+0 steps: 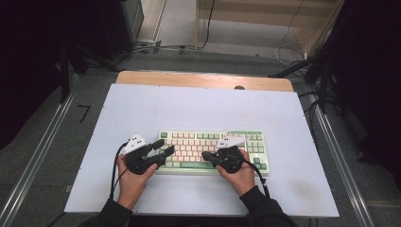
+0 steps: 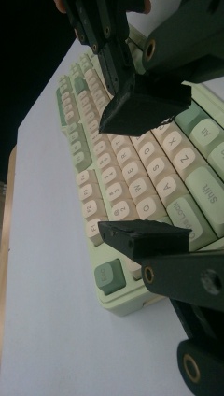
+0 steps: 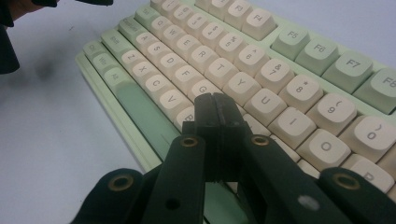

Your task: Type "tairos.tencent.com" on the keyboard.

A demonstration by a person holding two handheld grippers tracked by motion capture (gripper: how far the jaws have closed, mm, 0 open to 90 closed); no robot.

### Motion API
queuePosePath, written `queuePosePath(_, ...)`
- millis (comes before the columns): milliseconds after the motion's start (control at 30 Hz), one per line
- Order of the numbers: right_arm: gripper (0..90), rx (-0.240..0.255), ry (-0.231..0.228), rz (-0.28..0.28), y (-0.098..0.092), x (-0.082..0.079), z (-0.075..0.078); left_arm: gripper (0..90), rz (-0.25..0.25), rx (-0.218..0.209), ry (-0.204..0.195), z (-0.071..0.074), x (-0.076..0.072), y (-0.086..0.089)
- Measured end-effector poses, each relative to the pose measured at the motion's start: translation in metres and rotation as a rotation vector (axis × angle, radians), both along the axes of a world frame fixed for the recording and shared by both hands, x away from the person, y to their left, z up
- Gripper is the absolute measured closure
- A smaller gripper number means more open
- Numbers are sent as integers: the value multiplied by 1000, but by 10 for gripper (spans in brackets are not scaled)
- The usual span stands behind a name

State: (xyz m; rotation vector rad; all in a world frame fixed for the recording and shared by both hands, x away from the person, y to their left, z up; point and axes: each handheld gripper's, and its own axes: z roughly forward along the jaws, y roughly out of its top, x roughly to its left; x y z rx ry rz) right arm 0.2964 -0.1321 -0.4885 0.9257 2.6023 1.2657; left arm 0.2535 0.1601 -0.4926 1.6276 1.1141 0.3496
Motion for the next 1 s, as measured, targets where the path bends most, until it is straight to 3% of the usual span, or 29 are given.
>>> queuePosePath(300, 872, -28, 1, -8, 3, 0, -4, 454, -4, -27, 1, 1, -1, 0)
queuePosePath(433, 858, 26, -19, -15, -3, -2, 5, 453, 0, -29, -13, 3, -1, 0)
queuePosePath(533, 783, 90, -39, -44, -13, 0, 13, 452, 1, -32, -6, 3, -1, 0)
queuePosePath(667, 488, 175, -52, -111, -27, 5, 20, 452, -5, -50, -12, 5, -2, 1)
queuePosePath(733, 407, 212, -51, -139, -34, 8, 22, 452, -18, -51, -9, 4, -1, 0)
queuePosePath(867, 361, 253, -33, -179, -45, 12, 24, 479, -31, -46, -6, 4, -3, -1)
queuePosePath(1000, 360, 249, -34, -189, -50, 12, 23, 504, -38, -29, -15, 4, -3, -3)
